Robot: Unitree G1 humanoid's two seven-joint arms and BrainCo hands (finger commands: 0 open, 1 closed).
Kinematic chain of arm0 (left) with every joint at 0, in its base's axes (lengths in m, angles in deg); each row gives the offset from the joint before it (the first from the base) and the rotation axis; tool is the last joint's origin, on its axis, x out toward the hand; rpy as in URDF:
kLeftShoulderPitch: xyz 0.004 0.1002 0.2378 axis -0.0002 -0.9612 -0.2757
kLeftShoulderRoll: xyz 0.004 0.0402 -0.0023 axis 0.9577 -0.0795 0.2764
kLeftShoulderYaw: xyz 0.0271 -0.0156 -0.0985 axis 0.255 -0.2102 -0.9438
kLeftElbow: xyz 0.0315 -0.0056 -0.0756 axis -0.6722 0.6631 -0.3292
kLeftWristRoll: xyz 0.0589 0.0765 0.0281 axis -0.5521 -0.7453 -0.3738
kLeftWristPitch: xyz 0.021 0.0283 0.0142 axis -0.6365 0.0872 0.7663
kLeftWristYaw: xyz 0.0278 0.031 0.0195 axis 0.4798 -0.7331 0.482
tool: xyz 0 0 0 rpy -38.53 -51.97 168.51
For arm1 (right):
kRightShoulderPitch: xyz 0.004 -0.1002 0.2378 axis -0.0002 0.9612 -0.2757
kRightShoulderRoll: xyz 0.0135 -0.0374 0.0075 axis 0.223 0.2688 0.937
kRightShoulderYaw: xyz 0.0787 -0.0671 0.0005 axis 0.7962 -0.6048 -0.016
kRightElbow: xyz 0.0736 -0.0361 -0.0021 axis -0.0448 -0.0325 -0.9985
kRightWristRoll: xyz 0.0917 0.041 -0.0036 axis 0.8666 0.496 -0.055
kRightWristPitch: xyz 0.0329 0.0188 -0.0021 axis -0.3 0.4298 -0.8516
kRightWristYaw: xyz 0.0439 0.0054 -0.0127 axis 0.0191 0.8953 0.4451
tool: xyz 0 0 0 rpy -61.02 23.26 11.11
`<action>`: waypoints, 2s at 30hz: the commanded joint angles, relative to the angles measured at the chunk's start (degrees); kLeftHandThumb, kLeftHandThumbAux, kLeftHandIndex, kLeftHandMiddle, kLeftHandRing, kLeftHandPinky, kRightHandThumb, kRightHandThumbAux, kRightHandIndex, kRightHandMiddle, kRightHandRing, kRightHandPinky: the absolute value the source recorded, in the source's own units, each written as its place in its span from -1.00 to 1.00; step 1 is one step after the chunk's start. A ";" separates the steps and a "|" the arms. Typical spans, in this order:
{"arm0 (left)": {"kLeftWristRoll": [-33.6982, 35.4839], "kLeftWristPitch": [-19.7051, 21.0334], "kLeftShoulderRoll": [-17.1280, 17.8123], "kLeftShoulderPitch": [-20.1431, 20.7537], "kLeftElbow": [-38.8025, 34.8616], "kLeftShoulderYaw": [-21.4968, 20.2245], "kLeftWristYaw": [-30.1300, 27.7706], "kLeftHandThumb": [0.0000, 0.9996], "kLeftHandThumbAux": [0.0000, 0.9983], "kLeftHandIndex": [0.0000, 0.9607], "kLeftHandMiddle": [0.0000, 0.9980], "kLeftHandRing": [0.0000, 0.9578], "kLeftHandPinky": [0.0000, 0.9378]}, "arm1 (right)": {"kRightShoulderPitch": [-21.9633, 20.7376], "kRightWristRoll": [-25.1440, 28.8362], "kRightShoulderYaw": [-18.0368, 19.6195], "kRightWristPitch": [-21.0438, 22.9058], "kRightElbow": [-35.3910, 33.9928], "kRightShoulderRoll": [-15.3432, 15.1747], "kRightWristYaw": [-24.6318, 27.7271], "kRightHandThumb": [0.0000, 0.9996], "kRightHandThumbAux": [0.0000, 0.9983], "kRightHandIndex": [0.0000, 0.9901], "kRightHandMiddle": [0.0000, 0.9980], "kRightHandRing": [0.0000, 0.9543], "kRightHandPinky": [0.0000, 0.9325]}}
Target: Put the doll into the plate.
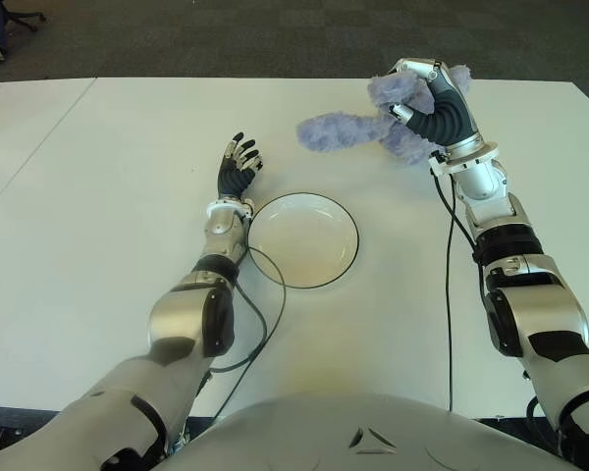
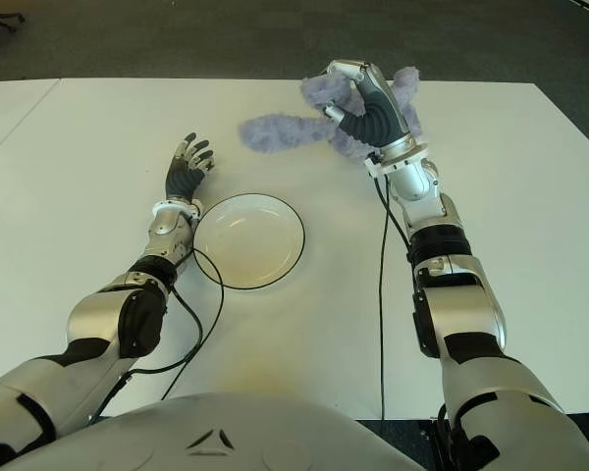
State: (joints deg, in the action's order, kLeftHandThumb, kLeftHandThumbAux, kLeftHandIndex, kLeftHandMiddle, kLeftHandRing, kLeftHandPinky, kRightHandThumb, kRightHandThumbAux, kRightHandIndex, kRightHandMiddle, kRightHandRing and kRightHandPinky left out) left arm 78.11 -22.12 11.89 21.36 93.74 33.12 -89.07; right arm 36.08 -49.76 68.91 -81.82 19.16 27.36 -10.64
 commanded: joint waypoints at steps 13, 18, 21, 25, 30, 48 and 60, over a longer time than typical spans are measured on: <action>-0.33 7.26 -1.09 -6.73 5.54 0.20 1.36 -0.06 0.74 -0.82 -0.66 -0.63 -0.53 | -2.77 -3.99 -1.71 0.48 -7.09 3.72 -2.26 0.42 0.43 -0.11 0.73 0.83 0.85; 0.07 6.62 -1.30 -6.73 5.50 -0.17 0.76 -0.09 0.75 -0.82 -0.66 -0.63 -0.55 | -3.13 -4.87 -2.02 -0.47 -7.60 3.53 -2.74 0.42 0.43 -0.11 0.73 0.83 0.85; 0.45 7.28 -1.34 -6.54 5.55 -0.50 0.29 0.01 0.76 -0.82 -0.67 -0.66 -0.56 | -3.47 -5.40 -2.19 -0.49 -7.66 3.51 -2.93 0.42 0.43 -0.11 0.73 0.83 0.85; 0.53 7.38 -1.28 -6.57 5.55 -0.64 0.10 0.06 0.74 -0.81 -0.67 -0.66 -0.58 | -4.23 -5.96 -2.29 0.05 -8.02 3.50 -3.13 0.41 0.43 -0.11 0.73 0.83 0.85; 0.60 6.18 -1.41 -6.77 5.44 -0.75 -0.27 0.12 0.75 -0.81 -0.66 -0.67 -0.58 | -7.04 -6.13 -2.15 1.34 -7.61 3.26 -2.95 0.41 0.43 -0.11 0.74 0.82 0.85; 0.65 6.10 -1.54 -6.73 5.42 -0.80 -0.35 0.42 0.77 -0.74 -0.62 -0.63 -0.53 | -13.26 -8.72 -2.51 -1.47 -2.58 2.75 -7.96 0.41 0.43 -0.11 0.77 0.83 0.86; 0.24 6.03 -1.51 -6.65 5.35 -0.31 -0.10 0.43 0.80 -0.76 -0.65 -0.65 -0.55 | -15.65 -7.12 -2.34 0.94 -1.78 2.68 -6.37 0.42 0.42 -0.12 0.77 0.82 0.84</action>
State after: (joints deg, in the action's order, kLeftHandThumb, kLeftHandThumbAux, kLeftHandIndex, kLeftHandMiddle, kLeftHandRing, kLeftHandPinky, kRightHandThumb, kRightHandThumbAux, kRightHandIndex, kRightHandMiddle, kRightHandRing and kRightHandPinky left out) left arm 78.32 -22.11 11.87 21.47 93.75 32.75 -89.35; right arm 22.16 -57.51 66.56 -82.43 17.53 30.10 -17.64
